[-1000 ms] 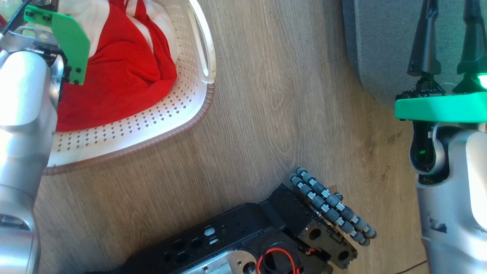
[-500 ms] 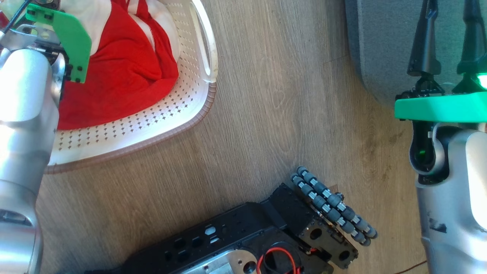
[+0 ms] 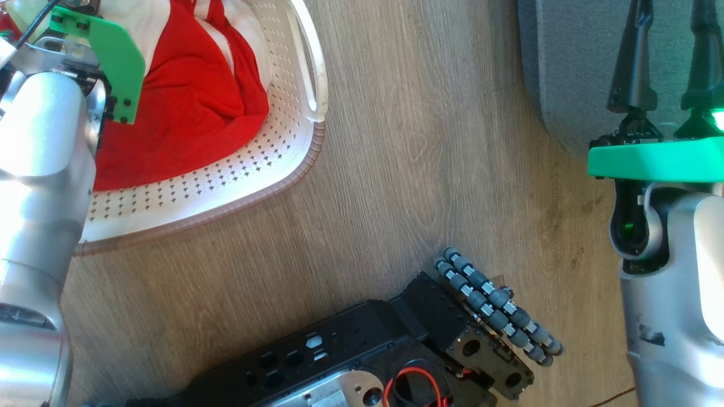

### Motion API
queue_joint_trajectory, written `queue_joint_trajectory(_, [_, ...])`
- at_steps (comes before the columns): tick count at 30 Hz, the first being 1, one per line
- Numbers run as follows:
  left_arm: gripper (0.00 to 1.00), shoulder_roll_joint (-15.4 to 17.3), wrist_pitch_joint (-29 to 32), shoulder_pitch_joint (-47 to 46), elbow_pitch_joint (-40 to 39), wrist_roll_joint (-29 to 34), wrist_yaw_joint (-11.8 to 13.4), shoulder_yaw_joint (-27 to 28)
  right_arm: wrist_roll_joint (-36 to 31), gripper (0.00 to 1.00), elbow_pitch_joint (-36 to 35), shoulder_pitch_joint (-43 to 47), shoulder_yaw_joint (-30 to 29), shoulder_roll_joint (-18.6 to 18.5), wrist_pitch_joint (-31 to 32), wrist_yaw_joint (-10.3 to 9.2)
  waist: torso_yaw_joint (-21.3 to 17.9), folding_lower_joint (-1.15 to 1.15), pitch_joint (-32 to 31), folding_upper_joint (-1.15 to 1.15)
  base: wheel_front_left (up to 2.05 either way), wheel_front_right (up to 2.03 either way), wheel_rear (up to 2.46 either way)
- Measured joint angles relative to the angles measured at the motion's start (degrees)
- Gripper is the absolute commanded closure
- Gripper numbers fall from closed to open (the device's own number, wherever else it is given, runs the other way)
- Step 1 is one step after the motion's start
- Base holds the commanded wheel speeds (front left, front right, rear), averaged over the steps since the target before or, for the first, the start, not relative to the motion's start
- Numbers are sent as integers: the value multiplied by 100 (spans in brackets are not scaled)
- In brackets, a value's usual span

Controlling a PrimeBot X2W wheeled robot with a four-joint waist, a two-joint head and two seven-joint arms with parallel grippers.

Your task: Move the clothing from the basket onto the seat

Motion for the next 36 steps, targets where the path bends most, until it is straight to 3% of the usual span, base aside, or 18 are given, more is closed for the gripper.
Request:
queue_joint_trajectory(12, [69,-63,-140,-116,210,-55,-1,-132,-33,0,-10,4,-13,0,-1,0,12,0,-9,0,0,0,0])
queue_joint_trajectory(18, [84,-88,-234,-143,318,-59,1,-158,-33,0,-12,10,-13,0,-1,0,14,0,-14,0,0,0,0])
queue_joint_trajectory(21, [100,-114,-260,-174,363,-93,2,-167,-33,0,-14,12,-14,0,0,0,25,0,-9,0,0,0,0])
queue_joint_trajectory(36, [100,-224,-644,-252,486,-305,-8,-190,-51,0,2,7,-31,0,0,0,115,0,-70,0,0,0,0])
